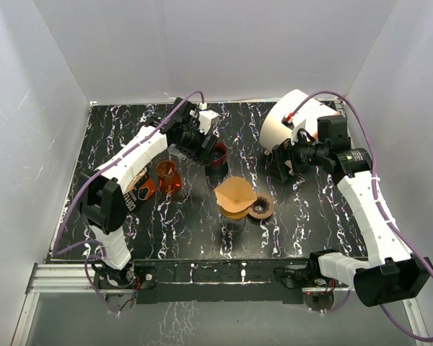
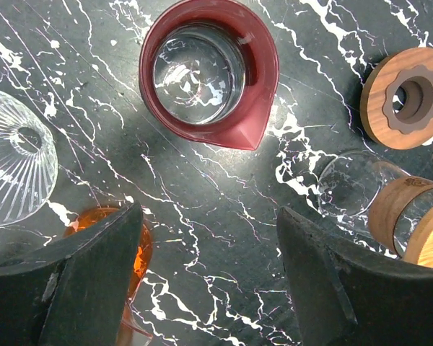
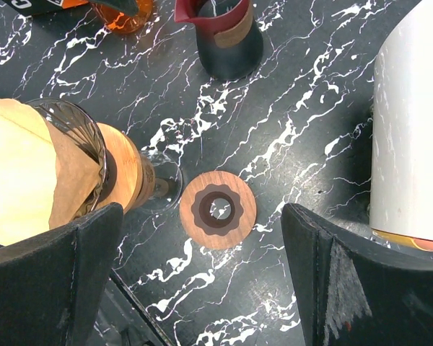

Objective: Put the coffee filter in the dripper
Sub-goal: Move the coffee server to the center of the board.

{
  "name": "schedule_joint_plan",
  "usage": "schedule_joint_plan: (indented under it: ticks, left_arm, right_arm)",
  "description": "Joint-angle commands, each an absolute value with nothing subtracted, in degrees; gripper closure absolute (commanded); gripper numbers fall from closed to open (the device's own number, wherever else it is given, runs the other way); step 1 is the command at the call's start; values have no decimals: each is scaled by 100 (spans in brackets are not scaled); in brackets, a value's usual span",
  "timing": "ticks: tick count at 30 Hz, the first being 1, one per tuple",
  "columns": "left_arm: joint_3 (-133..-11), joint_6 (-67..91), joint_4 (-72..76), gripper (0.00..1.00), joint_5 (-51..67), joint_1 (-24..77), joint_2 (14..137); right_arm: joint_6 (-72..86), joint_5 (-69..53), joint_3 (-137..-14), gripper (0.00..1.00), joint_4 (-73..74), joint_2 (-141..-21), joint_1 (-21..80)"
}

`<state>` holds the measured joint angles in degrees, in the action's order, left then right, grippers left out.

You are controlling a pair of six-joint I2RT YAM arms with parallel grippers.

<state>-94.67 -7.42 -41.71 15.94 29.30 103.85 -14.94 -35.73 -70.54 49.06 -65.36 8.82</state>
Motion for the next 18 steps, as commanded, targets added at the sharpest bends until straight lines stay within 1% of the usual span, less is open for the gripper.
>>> schedule_joint_plan:
  ticks: [1,6,11,18]
  left_arm:
    - [-9606,-787,-4244,27,1706,2892,10124]
    - [-9255,-1230,-4517,27,1186,2879,9823]
    - [-8781,-1720,-4691,30,736,2883,9592]
    - [-8695,-2509,-4897,38,413,2883,9702]
  right_arm:
    - [-1521,-3588,-7019,10,4640,-6471,844]
    - [-1528,-3604,-7017,10,4658,-6431,844]
    - [-1525,-3650,-6997,10,4628,-6473,844]
    - [-1512,-3674,-7042,11,4660,-6513,844]
